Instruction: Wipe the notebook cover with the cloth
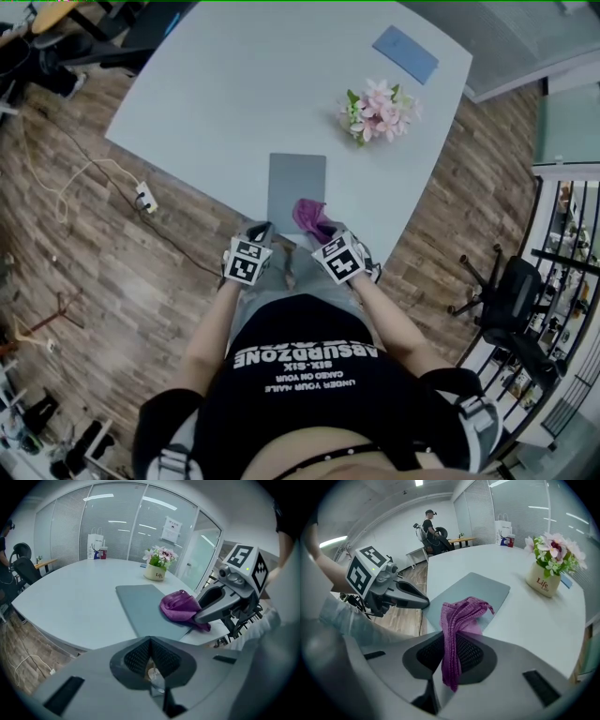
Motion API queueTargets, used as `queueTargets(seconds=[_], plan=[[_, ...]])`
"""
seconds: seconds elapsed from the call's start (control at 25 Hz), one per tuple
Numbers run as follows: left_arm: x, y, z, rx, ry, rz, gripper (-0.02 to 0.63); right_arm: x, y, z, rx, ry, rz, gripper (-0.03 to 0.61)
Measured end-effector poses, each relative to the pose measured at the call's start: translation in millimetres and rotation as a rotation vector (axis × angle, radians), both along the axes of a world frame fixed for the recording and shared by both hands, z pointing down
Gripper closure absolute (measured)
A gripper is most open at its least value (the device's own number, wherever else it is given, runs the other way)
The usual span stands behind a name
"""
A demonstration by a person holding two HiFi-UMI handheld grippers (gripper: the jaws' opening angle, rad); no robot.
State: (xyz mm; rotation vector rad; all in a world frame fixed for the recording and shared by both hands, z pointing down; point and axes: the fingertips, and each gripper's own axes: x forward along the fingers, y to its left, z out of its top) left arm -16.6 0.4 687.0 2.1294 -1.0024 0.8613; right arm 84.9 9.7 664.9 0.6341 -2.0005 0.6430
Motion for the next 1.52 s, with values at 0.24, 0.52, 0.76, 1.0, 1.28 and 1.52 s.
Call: queueTargets(seconds=[0.24,0.52,0.76,1.0,1.28,1.52], plan=[[-0.4,1.0,-0.9,0.000,0.008,-0.003,0.600,-18.2,2.4,-1.4,-0.032,-0.027,-0.022,0.503],[-0.4,0.6,-0.7,0.000,0.015,-0.001,0.600,-47.7,3.4,-0.3,-0.052,-0.071,-0.063,0.503],[-0.4,0.6,-0.6,-0.005,0.019,0.004,0.600,-48.1,-5.8,1.9,-0.031,-0.060,-0.084,0.503],[-0.1,1.2,-0.8,-0.005,0.019,0.012,0.600,-40.8,-31.7,2.1,-0.009,-0.055,-0.059,0.503],[0.1,0.2,-1.1,-0.020,0.030,0.012,0.600,-33.7,-64.0,0.6,0.001,-0.083,-0.005,0.503],[-0.4,0.2,-1.5,-0.041,0.050,0.020,0.600,-34.2,-104.4,-0.8,0.060,-0.088,0.033,0.503]])
